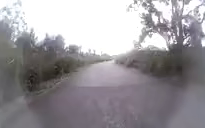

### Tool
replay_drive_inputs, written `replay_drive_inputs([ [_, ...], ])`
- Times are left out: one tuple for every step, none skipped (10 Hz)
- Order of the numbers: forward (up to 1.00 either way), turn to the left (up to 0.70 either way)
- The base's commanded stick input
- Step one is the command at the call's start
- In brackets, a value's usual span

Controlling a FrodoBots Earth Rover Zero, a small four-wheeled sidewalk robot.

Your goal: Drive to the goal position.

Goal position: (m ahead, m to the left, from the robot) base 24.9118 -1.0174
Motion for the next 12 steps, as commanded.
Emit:
replay_drive_inputs([
  [0.85,0.0],
  [0.85,0.0],
  [0.85,0.0],
  [0.85,-0.1],
  [0.85,-0.23],
  [0.85,-0.34],
  [0.85,-0.34],
  [0.85,-0.34],
  [0.85,-0.34],
  [0.85,-0.34],
  [0.85,-0.34],
  [0.85,-0.34],
])
